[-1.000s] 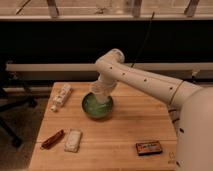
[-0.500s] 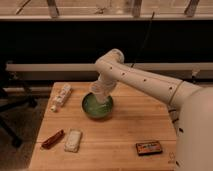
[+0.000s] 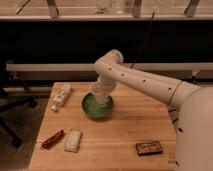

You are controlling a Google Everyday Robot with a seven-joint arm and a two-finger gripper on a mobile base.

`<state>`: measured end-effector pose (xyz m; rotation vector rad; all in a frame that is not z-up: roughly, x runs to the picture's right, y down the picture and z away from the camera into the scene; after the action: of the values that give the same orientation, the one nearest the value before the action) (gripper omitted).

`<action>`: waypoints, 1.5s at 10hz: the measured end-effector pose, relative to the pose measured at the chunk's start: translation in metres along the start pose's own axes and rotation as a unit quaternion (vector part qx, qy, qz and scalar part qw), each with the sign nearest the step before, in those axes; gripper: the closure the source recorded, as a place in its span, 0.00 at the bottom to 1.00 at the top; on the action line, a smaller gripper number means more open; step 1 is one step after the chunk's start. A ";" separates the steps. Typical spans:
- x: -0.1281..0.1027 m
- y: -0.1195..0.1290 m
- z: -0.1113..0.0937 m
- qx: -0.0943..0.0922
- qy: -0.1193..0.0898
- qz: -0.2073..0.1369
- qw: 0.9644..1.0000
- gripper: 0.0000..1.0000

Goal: Place the ceramic cup in the ceramic bowl

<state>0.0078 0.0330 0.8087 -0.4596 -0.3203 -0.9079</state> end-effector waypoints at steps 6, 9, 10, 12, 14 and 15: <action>-0.005 -0.003 0.012 0.005 -0.005 -0.003 1.000 1.00; -0.010 -0.005 0.019 0.020 -0.008 -0.008 1.000 1.00; -0.011 -0.004 0.022 0.022 -0.009 -0.009 1.000 0.97; -0.015 -0.004 0.029 0.024 -0.008 -0.010 1.000 0.78; -0.018 -0.005 0.034 0.024 -0.010 -0.012 1.000 0.57; -0.019 -0.004 0.036 0.024 -0.011 -0.012 1.000 0.48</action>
<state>-0.0092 0.0620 0.8318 -0.4232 -0.3676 -0.9176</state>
